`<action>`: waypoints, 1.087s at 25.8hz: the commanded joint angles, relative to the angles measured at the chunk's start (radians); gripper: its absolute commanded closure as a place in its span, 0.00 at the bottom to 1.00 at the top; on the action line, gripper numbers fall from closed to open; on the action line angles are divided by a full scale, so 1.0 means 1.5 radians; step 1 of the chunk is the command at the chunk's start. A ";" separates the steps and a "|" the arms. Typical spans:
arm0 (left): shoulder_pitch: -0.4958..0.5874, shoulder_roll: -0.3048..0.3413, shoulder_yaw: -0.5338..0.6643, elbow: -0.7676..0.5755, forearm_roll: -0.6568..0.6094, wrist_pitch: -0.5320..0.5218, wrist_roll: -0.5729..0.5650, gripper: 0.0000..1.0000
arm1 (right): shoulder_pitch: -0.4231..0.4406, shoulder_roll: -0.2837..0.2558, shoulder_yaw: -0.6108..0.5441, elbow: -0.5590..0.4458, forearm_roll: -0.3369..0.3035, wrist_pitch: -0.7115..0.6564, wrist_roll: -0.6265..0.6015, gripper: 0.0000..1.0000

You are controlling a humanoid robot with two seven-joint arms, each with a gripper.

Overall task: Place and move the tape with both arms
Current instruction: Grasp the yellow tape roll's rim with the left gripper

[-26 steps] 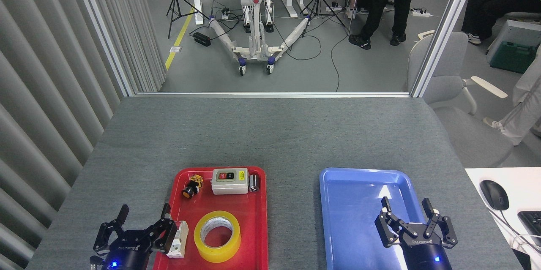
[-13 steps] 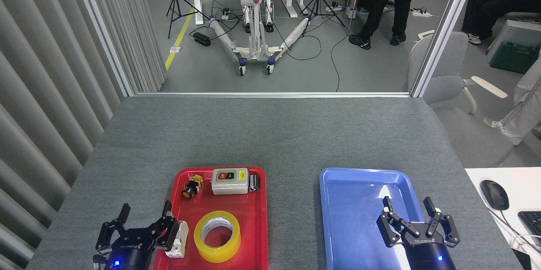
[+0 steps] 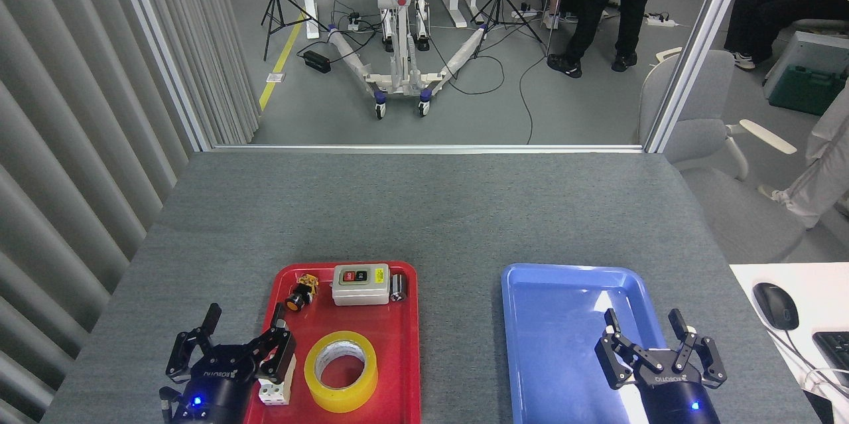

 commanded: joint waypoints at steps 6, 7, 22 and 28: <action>-0.118 0.016 -0.031 -0.001 0.006 0.000 -0.457 0.00 | 0.007 0.005 0.003 -0.002 0.001 0.028 -0.002 0.00; -0.133 0.016 -0.038 -0.002 0.006 -0.001 -0.531 0.00 | 0.007 0.005 0.003 -0.003 0.001 0.029 -0.002 0.00; -0.291 0.006 -0.168 0.152 0.010 -0.011 -0.782 0.00 | 0.007 0.009 0.003 -0.002 0.007 -0.007 -0.001 0.00; -0.338 0.014 -0.177 0.209 0.010 -0.073 -0.864 0.00 | 0.011 0.016 0.004 -0.001 0.010 -0.008 -0.001 0.00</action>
